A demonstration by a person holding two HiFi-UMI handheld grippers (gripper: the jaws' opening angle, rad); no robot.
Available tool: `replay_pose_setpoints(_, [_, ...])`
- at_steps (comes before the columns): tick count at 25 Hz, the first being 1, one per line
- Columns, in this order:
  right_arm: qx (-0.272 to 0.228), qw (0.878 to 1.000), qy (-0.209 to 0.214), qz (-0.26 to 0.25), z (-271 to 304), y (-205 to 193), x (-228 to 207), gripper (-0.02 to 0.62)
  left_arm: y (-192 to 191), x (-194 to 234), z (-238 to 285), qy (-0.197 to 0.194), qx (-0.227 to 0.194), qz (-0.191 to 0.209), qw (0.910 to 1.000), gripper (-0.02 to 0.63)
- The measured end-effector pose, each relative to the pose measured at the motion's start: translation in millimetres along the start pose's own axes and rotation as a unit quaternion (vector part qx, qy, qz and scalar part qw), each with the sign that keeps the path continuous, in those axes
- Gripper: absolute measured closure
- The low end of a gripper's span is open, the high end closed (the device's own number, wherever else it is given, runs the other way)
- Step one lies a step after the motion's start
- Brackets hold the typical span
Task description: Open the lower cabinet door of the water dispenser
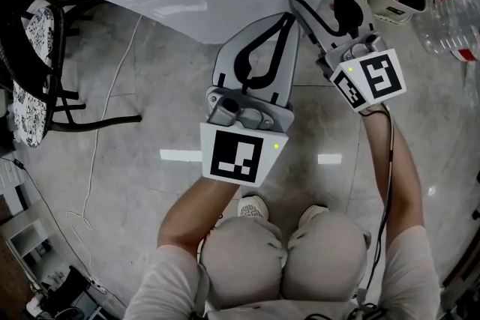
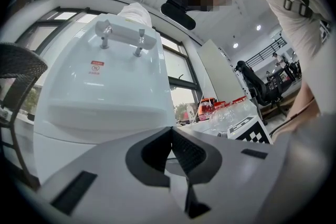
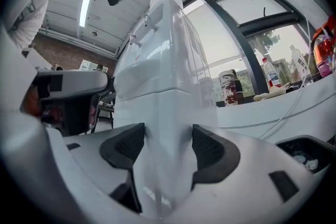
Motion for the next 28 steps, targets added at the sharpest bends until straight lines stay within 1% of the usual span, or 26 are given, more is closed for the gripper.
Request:
replay_pose_setpoints(5, [-0.014, 1.0, -0.014, 0.008, -2, 1, -1, 0.322, -2, 1, -4, 0.003, 0.003, -0.001, 1.0, 0.603])
replay_pose_setpoints(8, [-0.017, 1.0, -0.019, 0.019, -3, 2, 0, 0.325, 4, 3, -7, 0.004, -0.002, 0.003, 1.0, 0.603])
replay_pose_setpoints(12, [-0.028, 0.999, -0.014, 0.017, -19, -1, 10, 0.342, 17, 5, -14, 0.006, -0.015, 0.005, 0.9998, 0.603])
replay_pose_setpoints(15, [-0.028, 1.0, -0.001, 0.012, -37, -4, 24, 0.367, 27, 6, -23, 0.004, -0.026, 0.012, 0.9996, 0.603])
replay_pose_setpoints(18, [-0.022, 1.0, 0.02, 0.007, -54, -7, 39, 0.402, 36, 8, -37, 0.004, -0.033, 0.023, 0.9992, 0.603])
replay_pose_setpoints(21, [-0.014, 0.999, 0.047, 0.002, -73, -12, 59, 0.406, 41, 10, -53, 0.008, -0.035, 0.031, 0.9989, 0.603])
replay_pose_setpoints(28, [-0.019, 0.996, 0.088, 0.018, -101, -21, 118, 0.405, 47, 19, -92, 0.023, -0.021, 0.052, 0.9982, 0.603])
Point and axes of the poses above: the fingertips, and each gripper's own axes: z forward along the fingers, x to its left, y out of its top, the point moved 2 cm from there along -z, backward along the fingers, and after that the axes turned 13 degrees about z, right-handed, at the moved point
